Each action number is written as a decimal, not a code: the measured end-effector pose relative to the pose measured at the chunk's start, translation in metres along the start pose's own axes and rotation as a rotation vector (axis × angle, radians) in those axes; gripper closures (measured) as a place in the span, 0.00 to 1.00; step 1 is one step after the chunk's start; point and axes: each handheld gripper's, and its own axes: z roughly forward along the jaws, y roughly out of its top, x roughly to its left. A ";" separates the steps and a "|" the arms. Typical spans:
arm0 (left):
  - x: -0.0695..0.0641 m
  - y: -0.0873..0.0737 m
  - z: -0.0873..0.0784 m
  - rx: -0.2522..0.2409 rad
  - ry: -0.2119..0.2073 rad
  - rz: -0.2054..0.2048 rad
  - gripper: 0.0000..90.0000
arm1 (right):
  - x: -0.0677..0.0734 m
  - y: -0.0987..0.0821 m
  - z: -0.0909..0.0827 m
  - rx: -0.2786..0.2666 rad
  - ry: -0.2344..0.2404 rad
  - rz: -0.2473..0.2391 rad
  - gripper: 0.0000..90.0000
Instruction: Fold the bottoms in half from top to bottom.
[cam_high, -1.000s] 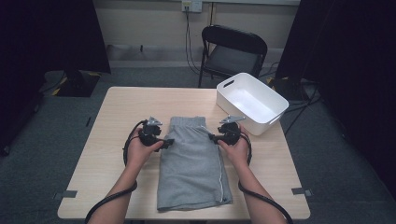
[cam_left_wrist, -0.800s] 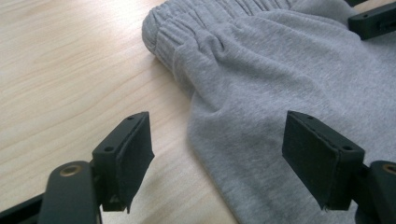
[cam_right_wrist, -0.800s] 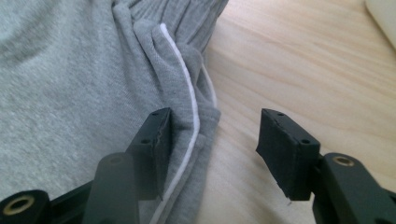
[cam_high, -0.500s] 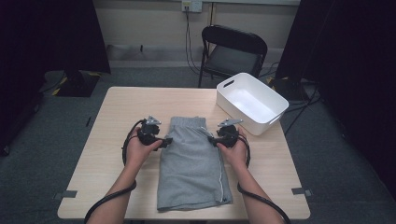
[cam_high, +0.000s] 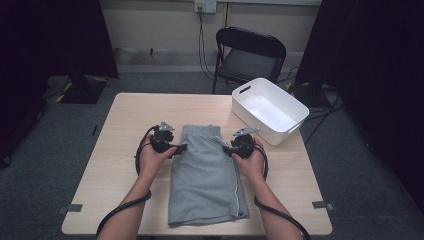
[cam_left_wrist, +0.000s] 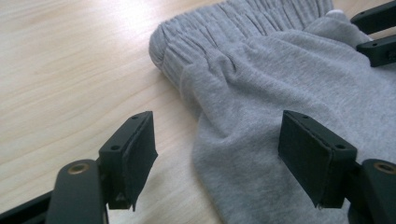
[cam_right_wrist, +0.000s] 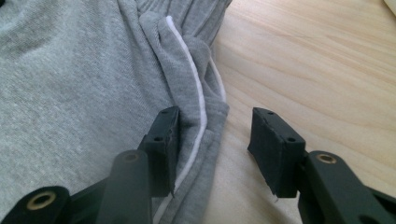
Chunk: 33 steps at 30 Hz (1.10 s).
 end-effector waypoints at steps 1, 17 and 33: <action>-0.001 0.000 0.002 0.014 0.006 0.009 0.31 | 0.000 0.000 0.000 0.002 -0.002 0.000 0.59; 0.006 -0.001 0.003 0.021 0.026 0.018 0.32 | -0.002 0.012 0.006 0.017 -0.013 0.025 0.61; 0.005 -0.008 0.019 0.034 0.047 0.026 0.40 | -0.001 0.009 0.008 0.005 0.018 0.073 0.73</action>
